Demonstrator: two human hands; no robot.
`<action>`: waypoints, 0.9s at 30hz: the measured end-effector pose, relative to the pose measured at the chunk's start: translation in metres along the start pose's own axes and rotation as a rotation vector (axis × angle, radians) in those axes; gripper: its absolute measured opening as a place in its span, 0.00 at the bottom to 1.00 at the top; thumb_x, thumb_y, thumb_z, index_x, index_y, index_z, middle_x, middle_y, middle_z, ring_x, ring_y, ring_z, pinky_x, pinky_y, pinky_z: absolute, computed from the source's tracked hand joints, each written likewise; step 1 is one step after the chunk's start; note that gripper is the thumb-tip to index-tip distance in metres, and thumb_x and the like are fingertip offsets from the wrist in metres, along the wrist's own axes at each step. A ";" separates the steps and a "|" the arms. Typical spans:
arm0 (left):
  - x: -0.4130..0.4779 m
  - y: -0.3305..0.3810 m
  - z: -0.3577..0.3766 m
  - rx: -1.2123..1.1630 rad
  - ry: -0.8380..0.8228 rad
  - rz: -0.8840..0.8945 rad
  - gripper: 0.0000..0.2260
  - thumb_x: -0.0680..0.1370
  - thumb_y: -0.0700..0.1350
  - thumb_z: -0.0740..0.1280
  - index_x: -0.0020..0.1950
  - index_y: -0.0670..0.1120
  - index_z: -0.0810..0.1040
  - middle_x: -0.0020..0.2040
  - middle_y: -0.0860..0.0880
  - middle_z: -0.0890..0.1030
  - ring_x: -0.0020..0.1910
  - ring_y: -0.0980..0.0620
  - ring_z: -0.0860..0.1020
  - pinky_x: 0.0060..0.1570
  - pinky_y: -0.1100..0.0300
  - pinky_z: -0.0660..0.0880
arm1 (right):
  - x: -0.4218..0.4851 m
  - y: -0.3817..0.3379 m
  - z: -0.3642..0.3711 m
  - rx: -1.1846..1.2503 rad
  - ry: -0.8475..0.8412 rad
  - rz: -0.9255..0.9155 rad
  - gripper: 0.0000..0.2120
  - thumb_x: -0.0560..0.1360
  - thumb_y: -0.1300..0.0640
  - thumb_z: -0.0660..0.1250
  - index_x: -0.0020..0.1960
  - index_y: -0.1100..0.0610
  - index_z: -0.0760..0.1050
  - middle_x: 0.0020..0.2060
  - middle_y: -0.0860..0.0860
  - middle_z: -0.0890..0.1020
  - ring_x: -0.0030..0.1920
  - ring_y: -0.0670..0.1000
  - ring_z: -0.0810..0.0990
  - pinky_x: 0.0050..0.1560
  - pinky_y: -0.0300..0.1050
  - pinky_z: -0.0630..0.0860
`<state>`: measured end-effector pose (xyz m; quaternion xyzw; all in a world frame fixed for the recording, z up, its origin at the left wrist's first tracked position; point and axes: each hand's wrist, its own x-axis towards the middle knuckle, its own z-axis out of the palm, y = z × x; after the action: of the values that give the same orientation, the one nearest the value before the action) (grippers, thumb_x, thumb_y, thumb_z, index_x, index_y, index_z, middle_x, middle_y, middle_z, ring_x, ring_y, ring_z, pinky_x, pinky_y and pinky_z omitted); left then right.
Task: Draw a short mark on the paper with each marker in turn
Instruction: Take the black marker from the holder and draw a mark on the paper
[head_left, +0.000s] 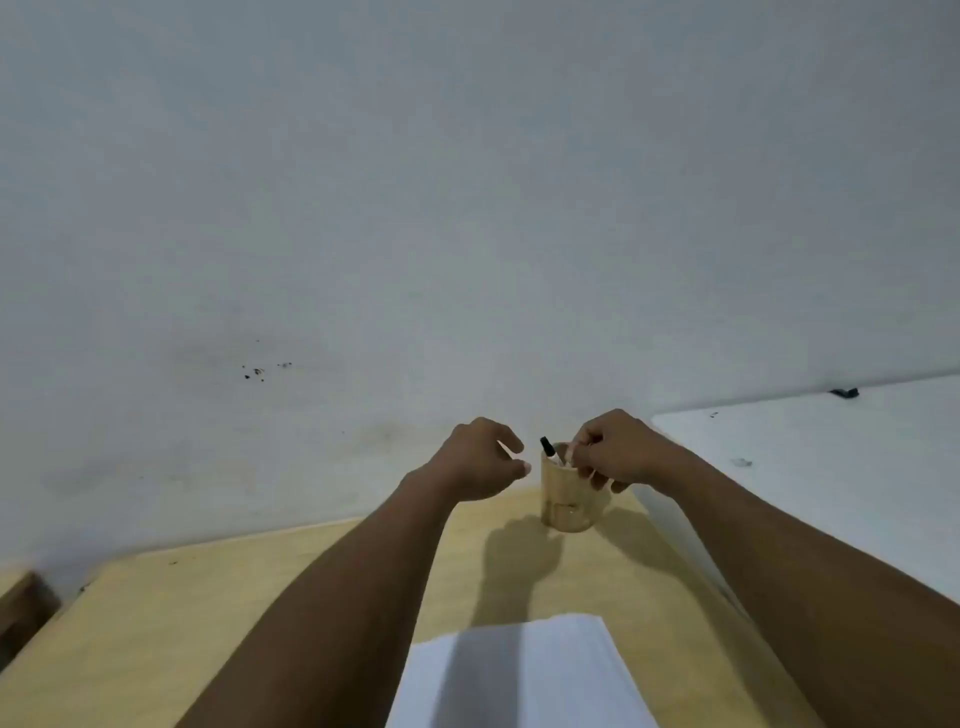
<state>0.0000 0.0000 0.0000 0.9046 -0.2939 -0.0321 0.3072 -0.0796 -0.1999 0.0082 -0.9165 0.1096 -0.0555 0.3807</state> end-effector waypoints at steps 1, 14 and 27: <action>0.012 -0.002 0.007 -0.006 0.002 0.004 0.17 0.76 0.52 0.73 0.63 0.48 0.82 0.56 0.47 0.86 0.57 0.49 0.83 0.58 0.55 0.77 | 0.009 0.006 0.002 0.003 -0.005 0.009 0.08 0.78 0.58 0.67 0.49 0.61 0.83 0.38 0.53 0.86 0.33 0.49 0.83 0.33 0.42 0.77; 0.100 -0.005 0.057 -0.032 0.102 0.110 0.07 0.79 0.46 0.72 0.50 0.45 0.88 0.47 0.47 0.88 0.48 0.50 0.84 0.51 0.55 0.80 | 0.053 0.044 0.010 0.095 -0.113 0.128 0.12 0.77 0.58 0.66 0.50 0.67 0.83 0.35 0.56 0.88 0.29 0.52 0.85 0.23 0.38 0.68; -0.039 -0.038 -0.040 -0.653 0.298 -0.054 0.13 0.77 0.50 0.75 0.42 0.40 0.86 0.38 0.43 0.86 0.36 0.48 0.86 0.42 0.55 0.83 | -0.002 -0.057 0.109 1.285 -0.192 0.245 0.25 0.74 0.35 0.70 0.50 0.58 0.80 0.33 0.52 0.80 0.20 0.44 0.70 0.18 0.35 0.59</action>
<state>-0.0034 0.0675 0.0055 0.7609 -0.1962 -0.0001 0.6185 -0.0526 -0.0852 -0.0280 -0.4887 0.1238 0.0159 0.8635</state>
